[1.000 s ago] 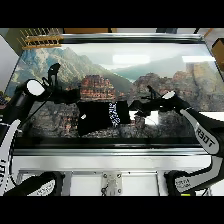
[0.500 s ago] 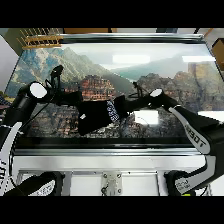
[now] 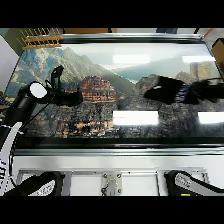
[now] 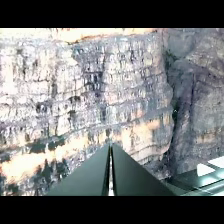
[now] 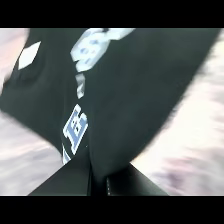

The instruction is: Fold the clothes and pants, and hang the long-sleeved shirts on hangers.

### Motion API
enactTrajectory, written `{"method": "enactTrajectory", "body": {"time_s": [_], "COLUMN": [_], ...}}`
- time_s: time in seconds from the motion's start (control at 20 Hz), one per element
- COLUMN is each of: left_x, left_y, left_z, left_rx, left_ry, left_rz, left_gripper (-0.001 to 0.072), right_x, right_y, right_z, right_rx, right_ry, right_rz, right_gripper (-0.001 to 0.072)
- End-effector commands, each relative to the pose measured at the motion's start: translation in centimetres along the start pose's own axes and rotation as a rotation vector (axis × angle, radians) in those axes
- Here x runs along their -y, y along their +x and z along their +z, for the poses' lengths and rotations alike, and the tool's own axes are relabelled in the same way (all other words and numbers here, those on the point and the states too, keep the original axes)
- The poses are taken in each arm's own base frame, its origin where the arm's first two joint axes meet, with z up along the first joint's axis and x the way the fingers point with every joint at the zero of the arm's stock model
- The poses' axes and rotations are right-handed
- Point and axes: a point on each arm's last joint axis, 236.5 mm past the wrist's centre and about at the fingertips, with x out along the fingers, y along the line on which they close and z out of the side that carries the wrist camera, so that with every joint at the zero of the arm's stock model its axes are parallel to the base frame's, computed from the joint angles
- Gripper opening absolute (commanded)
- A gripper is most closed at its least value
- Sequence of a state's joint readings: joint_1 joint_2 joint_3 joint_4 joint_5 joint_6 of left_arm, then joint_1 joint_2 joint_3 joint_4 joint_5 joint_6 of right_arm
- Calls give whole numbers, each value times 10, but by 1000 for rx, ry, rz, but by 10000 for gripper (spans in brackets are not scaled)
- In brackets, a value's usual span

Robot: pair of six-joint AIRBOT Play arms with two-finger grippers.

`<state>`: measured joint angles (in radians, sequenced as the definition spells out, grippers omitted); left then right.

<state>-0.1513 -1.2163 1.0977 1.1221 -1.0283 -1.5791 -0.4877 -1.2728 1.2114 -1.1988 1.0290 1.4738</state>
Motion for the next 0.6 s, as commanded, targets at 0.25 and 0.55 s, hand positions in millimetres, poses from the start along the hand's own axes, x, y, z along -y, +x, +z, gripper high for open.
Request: {"method": "enactTrajectory", "body": {"time_s": [0.25,0.55], "left_x": [0,0], "left_y": [0,0], "left_z": [0,0], "left_rx": [-1,-1], "left_ry": [2,2], "left_rz": [1,1], "left_gripper": [4,4], "right_x": [176,206], "right_y": [-51,-63], "right_z": [-105,-132], "right_rx": [-100,-129], "right_ry": [383,414], "right_rz": [-321,-408], "right_gripper": [11,13]}}
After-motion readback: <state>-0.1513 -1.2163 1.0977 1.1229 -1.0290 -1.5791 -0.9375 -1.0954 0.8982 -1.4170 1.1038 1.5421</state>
